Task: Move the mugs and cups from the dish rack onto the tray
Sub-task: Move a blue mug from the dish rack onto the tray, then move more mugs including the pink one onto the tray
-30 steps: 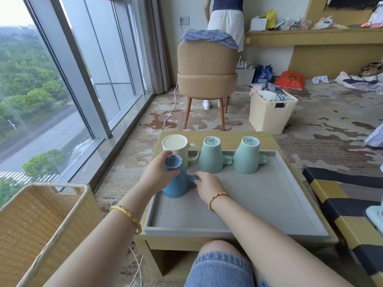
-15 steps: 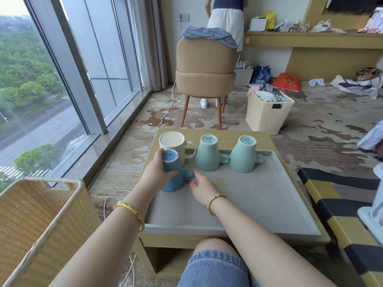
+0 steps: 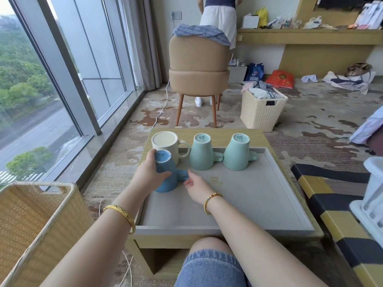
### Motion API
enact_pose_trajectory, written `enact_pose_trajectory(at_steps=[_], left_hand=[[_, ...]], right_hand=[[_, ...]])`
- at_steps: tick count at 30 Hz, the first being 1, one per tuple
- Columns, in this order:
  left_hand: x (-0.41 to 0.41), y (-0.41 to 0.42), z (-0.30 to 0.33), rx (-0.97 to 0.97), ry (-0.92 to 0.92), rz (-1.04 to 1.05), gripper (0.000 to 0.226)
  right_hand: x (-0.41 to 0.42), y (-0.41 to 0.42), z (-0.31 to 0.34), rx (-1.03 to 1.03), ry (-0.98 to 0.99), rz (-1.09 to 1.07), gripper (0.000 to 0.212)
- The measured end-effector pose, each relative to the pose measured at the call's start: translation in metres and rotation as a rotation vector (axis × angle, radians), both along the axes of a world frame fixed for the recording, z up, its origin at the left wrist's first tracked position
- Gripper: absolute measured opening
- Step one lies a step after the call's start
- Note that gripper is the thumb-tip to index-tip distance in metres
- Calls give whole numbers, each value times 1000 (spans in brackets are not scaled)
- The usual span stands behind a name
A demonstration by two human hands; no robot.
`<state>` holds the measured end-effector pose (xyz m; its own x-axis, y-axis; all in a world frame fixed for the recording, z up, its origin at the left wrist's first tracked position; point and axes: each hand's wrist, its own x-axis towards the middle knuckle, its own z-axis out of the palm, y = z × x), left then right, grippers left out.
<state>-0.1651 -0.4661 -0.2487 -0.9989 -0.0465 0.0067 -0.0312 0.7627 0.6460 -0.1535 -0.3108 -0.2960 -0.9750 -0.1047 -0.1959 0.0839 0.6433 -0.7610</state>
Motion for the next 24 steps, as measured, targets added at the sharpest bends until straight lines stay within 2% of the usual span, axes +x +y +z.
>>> enact_pose_trajectory(at_steps=[8,11,15,19,24], left_hand=[[19,4,3,-20,21,49,86],[34,23,19,-44,230,77,63],[55,71,54,64,430,-11,34],[83,135,83,103,572,-166,27],[123,213,109,161,639,-325,28]], right_hand=[[6,4,8,24,-13,12,50],[22,23,26,17,66,-59,44],[53,66,61,-12,204,-176,28],[92,117,100,25,307,-275,21],[140,178,145,86,457,-422,25]])
